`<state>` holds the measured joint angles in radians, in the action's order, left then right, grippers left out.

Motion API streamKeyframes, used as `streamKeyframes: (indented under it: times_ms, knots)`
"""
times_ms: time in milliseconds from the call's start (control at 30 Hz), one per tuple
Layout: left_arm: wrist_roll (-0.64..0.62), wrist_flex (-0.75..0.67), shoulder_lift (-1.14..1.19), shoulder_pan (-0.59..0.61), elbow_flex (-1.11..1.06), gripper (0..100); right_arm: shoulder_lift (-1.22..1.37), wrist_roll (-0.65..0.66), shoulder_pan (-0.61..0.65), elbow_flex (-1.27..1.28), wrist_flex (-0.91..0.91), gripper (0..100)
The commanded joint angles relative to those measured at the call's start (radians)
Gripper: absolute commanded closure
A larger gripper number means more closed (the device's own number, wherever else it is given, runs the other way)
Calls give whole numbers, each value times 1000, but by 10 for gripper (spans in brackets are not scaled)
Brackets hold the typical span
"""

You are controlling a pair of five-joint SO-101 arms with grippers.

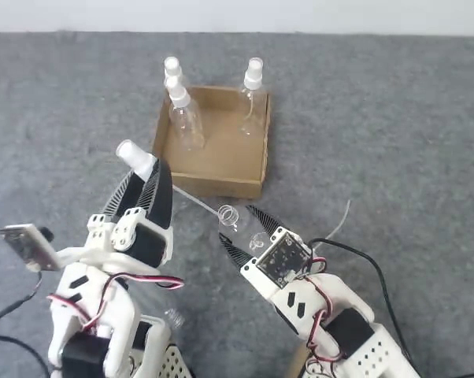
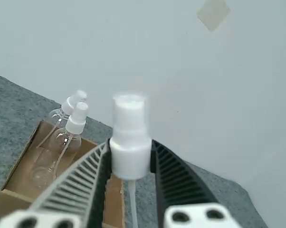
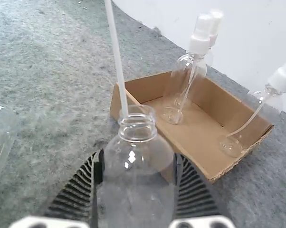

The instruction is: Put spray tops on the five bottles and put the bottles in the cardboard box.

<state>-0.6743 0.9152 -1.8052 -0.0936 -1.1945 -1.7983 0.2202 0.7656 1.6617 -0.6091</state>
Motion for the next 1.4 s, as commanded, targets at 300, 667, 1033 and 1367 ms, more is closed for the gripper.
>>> streamKeyframes:
  times_ms: [300, 667, 1033, 1367]
  knots:
    - [72, -37, -17, -138, -48, 988, -13, 14, 8, 21, 22, 991]
    - [100, -35, -17, -161, -70, 988, -13, 14, 4, 21, 24, 991]
    - [101, -32, -18, -301, -151, 988, -15, 14, 2, 21, 22, 991]
    - [121, -28, -18, -358, -194, 988, -15, 11, 2, 21, 21, 991]
